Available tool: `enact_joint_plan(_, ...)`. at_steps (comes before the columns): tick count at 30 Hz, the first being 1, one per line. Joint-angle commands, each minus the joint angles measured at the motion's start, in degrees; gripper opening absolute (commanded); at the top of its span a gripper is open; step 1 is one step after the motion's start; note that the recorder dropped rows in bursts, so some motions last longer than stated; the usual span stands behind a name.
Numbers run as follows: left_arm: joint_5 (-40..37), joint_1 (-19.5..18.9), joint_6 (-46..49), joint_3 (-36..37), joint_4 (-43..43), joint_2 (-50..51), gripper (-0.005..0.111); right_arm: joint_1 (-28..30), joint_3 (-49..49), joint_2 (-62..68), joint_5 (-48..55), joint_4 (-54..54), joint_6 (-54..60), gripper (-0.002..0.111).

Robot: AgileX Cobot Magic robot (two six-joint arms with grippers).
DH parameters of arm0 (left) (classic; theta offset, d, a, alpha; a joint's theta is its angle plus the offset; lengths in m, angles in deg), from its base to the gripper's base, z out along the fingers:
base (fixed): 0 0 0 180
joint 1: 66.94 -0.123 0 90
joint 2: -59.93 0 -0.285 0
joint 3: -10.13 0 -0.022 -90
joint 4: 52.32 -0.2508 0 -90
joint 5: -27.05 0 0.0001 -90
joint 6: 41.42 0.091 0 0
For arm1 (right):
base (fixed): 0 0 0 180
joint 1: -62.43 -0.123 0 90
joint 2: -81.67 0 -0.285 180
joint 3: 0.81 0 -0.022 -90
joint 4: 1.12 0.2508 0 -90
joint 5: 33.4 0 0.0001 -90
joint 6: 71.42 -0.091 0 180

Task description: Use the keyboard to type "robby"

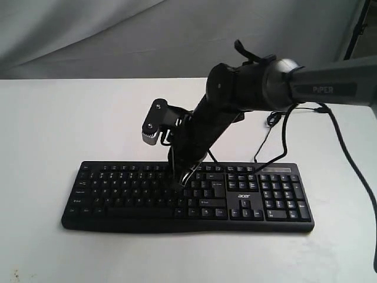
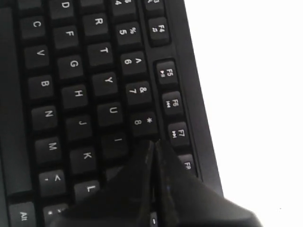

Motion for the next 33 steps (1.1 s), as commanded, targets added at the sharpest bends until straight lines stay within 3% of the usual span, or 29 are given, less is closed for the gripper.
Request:
enact_joint_plan(1,0.3,0.4,-0.2,0.2,-0.3,-0.2,0.000,0.5,-0.4,-0.8,1.2,0.2,0.6,0.000)
enact_joint_plan(33,0.3,0.4,-0.2,0.2,-0.3,-0.2,0.000,-0.4,-0.4,-0.2,3.8,-0.3,0.5,0.000)
